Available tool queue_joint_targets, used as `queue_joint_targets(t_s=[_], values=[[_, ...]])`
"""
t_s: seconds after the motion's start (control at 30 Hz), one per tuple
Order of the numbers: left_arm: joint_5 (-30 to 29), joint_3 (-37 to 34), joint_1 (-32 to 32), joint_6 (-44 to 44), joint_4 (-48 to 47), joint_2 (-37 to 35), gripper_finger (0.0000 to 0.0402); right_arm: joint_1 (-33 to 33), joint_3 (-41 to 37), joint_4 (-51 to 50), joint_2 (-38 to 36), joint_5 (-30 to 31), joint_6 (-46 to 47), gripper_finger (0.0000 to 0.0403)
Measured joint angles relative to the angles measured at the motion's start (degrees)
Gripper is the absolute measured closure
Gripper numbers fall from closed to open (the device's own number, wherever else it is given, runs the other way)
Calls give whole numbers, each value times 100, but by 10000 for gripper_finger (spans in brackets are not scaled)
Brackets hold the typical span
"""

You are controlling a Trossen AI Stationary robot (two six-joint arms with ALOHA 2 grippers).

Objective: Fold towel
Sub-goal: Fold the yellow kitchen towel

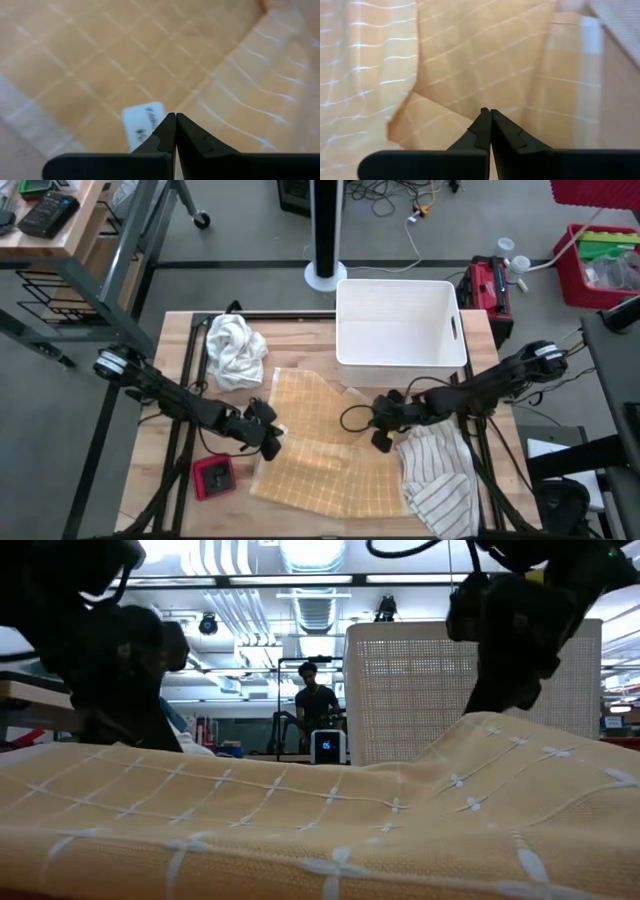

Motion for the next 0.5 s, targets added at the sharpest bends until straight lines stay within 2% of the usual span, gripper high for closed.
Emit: queue_joint_targets(t_s=[0.17, 0.33, 0.5], values=[[188, 13, -34, -181, 1, 0, 401, 11, 125, 159, 633, -249, -9, 403], [483, -149, -73, -658, -21, 0, 401, 20, 242, 254, 1303, -1030, -9, 403], [1114, -204, -217, -990, -27, 0, 401, 57, 267, 373, 1603, -1911, -71, 403]])
